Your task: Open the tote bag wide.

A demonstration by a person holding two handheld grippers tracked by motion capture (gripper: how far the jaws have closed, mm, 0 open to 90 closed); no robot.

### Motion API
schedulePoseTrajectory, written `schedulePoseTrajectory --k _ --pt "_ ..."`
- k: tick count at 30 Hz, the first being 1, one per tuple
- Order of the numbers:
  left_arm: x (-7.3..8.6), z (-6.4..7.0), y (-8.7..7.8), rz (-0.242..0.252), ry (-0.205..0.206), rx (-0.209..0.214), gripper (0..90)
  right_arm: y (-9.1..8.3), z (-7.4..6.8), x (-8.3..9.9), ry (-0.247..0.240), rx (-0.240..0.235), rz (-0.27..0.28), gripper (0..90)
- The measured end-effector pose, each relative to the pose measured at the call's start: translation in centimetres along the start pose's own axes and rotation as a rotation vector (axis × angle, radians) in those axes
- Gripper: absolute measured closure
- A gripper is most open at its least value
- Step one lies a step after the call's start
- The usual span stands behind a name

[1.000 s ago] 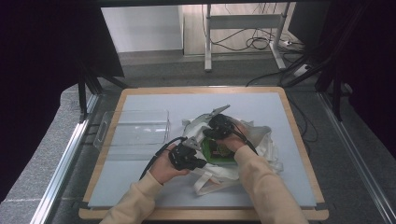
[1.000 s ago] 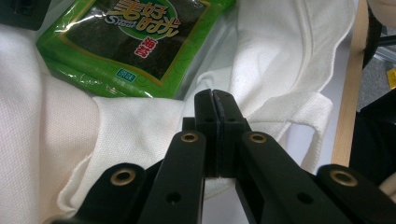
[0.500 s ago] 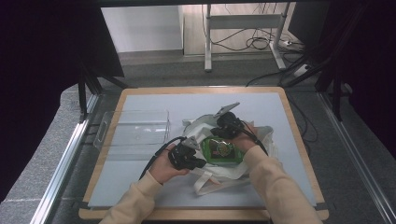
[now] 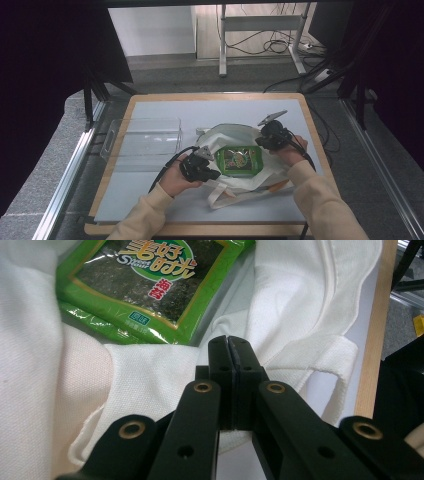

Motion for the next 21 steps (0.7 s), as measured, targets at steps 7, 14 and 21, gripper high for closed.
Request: schedulePoseTrajectory --k 7,14,21 --pt "0.0 -0.1 -0.1 0.003 0.000 -0.003 89.9 0.3 2.7 1.4 0.079 0.094 -0.024 89.5" --pt "0.0 -0.1 -0.1 0.005 -0.001 -0.001 89.8 0.2 3.1 1.7 0.112 0.099 -0.009 89.5" --pt "0.0 -0.1 -0.1 0.005 -0.002 -0.007 89.8 -1.5 -1.0 1.9 0.044 -0.009 -0.005 89.5"
Point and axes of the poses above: each handheld gripper's, and its own axes: y roughly forward along the jaws, x roughly out of its underside, z roughly to its right, the point moved 8 cm from there along y, roughly forward along the jaws, and after that the axes turned 3 degrees about x, right-handed, at the moved point
